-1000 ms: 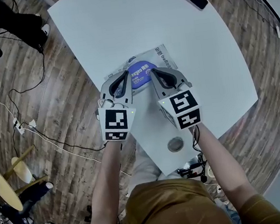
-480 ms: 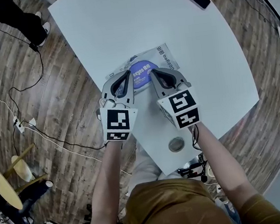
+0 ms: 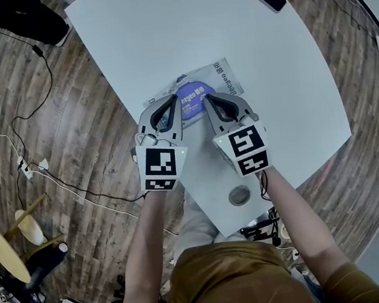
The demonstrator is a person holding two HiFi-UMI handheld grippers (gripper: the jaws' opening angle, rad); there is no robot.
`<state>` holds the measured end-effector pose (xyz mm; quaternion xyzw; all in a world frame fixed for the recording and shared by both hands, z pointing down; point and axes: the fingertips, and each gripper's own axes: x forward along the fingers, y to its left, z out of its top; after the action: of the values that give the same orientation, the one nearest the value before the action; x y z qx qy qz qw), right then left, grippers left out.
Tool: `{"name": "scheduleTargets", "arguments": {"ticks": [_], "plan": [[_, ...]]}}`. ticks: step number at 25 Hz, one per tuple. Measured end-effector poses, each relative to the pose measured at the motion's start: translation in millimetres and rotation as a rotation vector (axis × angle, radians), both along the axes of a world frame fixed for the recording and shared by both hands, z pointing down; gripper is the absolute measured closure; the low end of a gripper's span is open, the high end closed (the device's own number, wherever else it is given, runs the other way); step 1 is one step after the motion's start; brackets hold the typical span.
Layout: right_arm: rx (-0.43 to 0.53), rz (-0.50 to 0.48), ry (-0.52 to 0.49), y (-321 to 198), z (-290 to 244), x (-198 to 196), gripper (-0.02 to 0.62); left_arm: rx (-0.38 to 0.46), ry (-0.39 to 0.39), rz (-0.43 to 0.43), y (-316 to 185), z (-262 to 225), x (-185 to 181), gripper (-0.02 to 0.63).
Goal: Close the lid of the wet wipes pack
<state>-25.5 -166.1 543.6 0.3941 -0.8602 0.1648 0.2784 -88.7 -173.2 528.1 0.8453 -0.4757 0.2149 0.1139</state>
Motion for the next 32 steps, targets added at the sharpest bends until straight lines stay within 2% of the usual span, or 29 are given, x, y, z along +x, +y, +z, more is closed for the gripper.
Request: {"name": "scheduleTargets", "arguments": {"ticks": [19,32], "plan": [[-0.012,0.012,-0.020,-3,0,0,0.592,-0.002,-0.006,-0.001,-2,0,-1,0.600],[0.011,0.001,0.044,18,-3,10,0.592,0.003,-0.018,-0.024,18,-3,-11,0.601]]}}
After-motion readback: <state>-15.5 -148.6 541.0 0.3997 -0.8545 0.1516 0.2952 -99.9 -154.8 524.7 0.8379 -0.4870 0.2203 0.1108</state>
